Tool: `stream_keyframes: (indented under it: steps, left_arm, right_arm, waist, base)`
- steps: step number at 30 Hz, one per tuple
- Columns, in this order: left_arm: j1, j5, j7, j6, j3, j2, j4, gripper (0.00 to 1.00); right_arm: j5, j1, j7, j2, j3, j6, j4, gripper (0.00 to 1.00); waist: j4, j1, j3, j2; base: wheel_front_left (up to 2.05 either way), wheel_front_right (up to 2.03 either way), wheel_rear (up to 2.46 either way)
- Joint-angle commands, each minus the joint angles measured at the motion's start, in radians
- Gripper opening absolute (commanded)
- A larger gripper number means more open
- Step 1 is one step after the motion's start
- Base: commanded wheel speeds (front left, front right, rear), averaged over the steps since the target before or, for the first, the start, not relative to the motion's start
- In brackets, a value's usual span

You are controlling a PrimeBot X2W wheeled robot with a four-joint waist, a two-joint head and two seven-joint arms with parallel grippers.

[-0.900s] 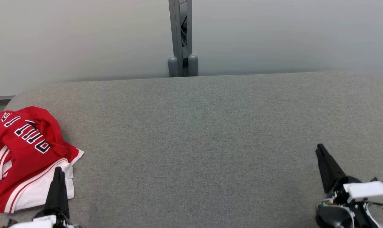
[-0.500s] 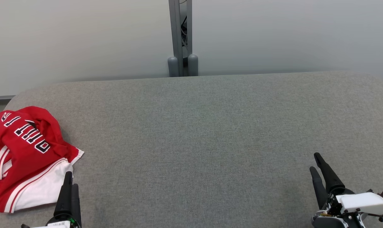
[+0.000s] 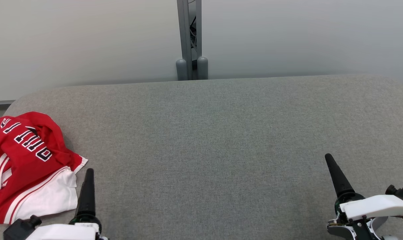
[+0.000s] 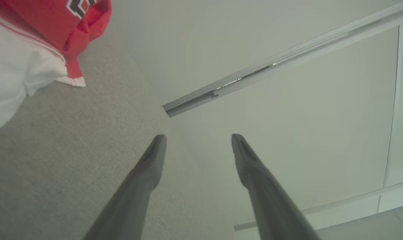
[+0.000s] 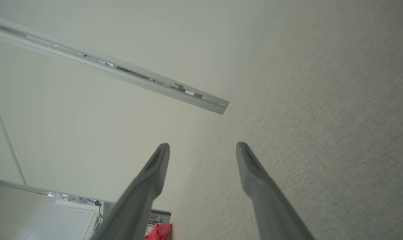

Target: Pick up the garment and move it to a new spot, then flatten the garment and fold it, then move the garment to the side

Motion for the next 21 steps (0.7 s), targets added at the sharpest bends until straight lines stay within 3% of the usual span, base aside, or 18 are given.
stream_keyframes:
  steps: [1, 8, 21]
  left_arm:
    - [-0.033, 0.074, -0.011, 0.018, -0.021, 0.011, -0.024, 1.0]
    - [-0.046, 0.227, -0.033, 0.072, -0.083, 0.013, -0.028, 1.0]
    - [-0.073, 0.449, -0.069, 0.177, -0.167, 0.03, -0.045, 1.0]
  right_arm:
    - [-0.07, -0.024, -0.016, -0.01, 0.005, 0.001, -0.029, 1.0]
    - [-0.247, -0.017, -0.048, -0.01, 0.022, 0.001, -0.072, 1.0]
    - [-0.457, -0.002, -0.097, -0.01, 0.052, 0.001, -0.112, 1.0]
  waist:
    - [0.0, 0.0, 0.001, 0.0]
    - [0.001, 0.0, 0.003, 0.0]
    - [0.001, 0.0, 0.0, 0.0]
  base:
    - [0.0, 0.0, 0.0]
    - [0.0, 0.0, 0.0]
    - [0.0, 0.0, 0.0]
